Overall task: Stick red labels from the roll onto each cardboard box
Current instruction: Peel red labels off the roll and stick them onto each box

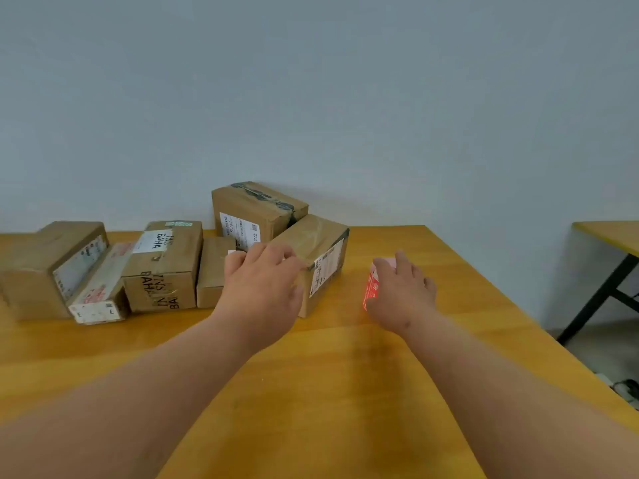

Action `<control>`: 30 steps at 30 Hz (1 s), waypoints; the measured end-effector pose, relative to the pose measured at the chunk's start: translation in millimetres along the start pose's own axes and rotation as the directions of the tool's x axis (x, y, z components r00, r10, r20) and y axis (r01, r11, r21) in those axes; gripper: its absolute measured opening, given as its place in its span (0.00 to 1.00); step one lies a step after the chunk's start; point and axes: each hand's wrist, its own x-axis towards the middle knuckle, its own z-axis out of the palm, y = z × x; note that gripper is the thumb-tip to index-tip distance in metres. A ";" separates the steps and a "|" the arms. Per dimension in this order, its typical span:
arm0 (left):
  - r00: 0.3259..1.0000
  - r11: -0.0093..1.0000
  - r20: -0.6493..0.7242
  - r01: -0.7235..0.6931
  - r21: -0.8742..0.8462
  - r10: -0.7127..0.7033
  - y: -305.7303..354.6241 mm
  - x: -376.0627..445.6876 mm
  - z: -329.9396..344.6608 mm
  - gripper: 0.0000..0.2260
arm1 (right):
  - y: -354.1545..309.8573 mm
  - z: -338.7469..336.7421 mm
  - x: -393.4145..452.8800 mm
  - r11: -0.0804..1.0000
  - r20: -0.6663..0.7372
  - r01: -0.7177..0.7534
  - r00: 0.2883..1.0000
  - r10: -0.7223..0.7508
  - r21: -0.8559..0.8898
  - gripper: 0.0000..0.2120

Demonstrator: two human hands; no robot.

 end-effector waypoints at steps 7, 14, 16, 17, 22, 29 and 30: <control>0.998 1.000 -0.060 0.009 -0.015 -0.010 -11.9 11.1 16.9 0.15 | -4.3 8.0 20.5 0.995 0.005 0.019 1.000 -0.018 -0.103 0.25; 0.998 0.999 -0.038 0.041 -0.017 -0.042 -20.0 1.7 22.5 0.13 | -13.1 -1.1 20.8 0.984 0.017 0.053 0.999 -0.051 -0.171 0.19; 0.998 0.999 -0.029 0.050 -0.015 -0.050 -20.7 -2.6 20.8 0.14 | -14.2 -6.0 16.5 0.986 0.016 0.059 0.998 -0.057 -0.153 0.18; 0.998 0.998 -0.021 0.052 -0.018 -0.052 -20.9 -4.7 19.8 0.14 | -14.8 -7.4 13.5 0.987 0.013 0.067 0.998 -0.066 -0.143 0.17; 0.997 0.997 0.005 0.075 -0.028 -0.075 -22.2 -14.7 13.4 0.15 | -24.9 -10.0 -1.9 0.989 -0.015 0.133 0.991 -0.135 -0.061 0.13; 0.994 0.995 0.059 0.097 0.001 -0.097 -23.7 -32.6 10.6 0.17 | -22.2 -7.8 -8.2 0.968 0.073 0.155 0.987 -0.143 -0.198 0.19; 0.993 0.995 0.067 0.099 0.003 -0.099 -24.4 -34.1 11.3 0.17 | -20.2 -7.5 -7.1 0.966 0.085 0.162 0.985 -0.147 -0.202 0.19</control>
